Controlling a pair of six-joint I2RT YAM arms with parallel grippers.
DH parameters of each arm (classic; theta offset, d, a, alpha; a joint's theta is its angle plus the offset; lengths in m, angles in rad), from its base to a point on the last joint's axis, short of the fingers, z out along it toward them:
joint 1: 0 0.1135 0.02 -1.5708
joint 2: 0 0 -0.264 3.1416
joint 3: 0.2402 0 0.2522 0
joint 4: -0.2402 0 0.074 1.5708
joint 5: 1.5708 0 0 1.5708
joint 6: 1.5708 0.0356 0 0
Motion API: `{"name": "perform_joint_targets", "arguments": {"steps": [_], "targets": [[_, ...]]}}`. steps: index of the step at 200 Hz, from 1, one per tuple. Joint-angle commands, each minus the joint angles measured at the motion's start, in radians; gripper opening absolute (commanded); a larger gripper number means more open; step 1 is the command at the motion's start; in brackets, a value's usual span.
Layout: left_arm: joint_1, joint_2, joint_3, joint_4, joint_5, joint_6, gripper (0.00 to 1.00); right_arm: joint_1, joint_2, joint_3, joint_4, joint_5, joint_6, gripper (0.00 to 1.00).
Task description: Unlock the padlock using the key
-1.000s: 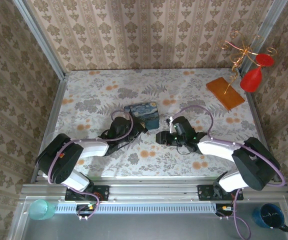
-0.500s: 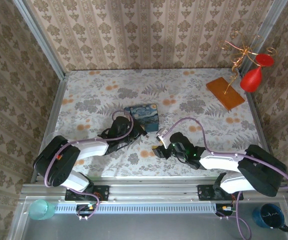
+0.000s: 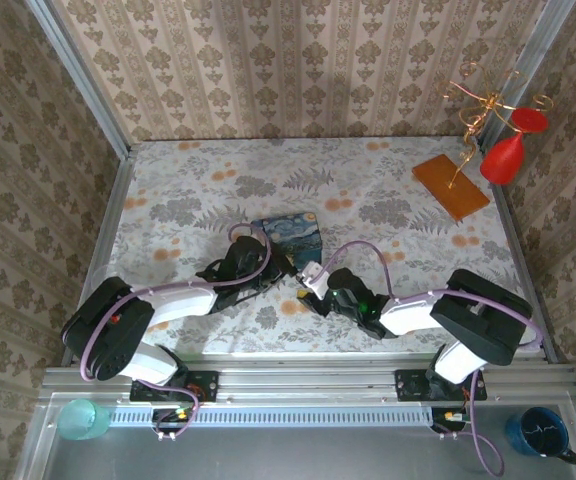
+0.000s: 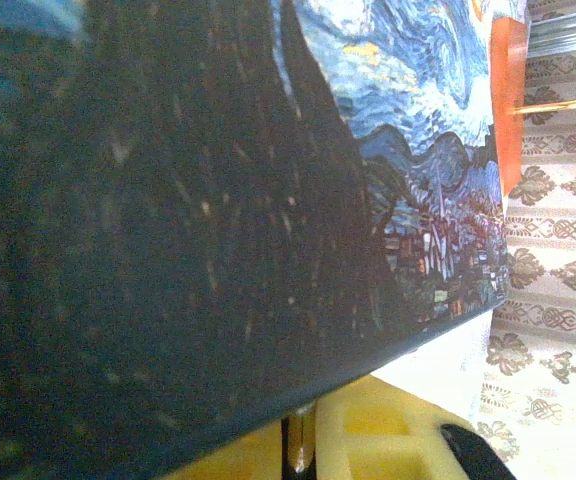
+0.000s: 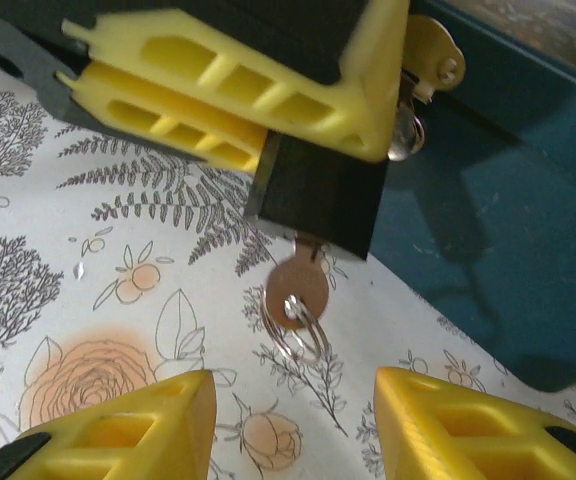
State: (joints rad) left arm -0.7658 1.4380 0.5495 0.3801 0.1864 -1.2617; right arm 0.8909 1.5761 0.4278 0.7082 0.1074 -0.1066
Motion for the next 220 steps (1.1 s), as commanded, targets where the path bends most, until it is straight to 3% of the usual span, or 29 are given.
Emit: {"name": "perform_joint_targets", "arguments": {"steps": [1, 52, 74, 96, 165, 220], "targets": [[-0.009, -0.031, -0.010, 0.020, 0.000, 0.020, 0.00, 0.028, 0.031, 0.038, 0.072, 0.079, -0.027, 0.46], [-0.012, -0.045, -0.026, 0.019, -0.018, 0.013, 0.00, 0.069, 0.095, 0.051, 0.133, 0.174, -0.031, 0.45], [-0.012, -0.050, -0.028, 0.017, -0.019, 0.013, 0.00, 0.074, 0.115, 0.054, 0.154, 0.199, -0.029, 0.43], [-0.020, -0.059, -0.035, 0.015, -0.034, 0.012, 0.00, 0.077, 0.134, 0.058, 0.172, 0.226, -0.019, 0.34], [-0.038, -0.053, -0.039, 0.019, -0.046, 0.008, 0.00, 0.104, 0.190, 0.081, 0.237, 0.291, 0.014, 0.32], [-0.041, -0.039, -0.036, 0.035, -0.045, 0.013, 0.00, 0.111, 0.171, 0.075, 0.225, 0.292, 0.160, 0.20]]}}
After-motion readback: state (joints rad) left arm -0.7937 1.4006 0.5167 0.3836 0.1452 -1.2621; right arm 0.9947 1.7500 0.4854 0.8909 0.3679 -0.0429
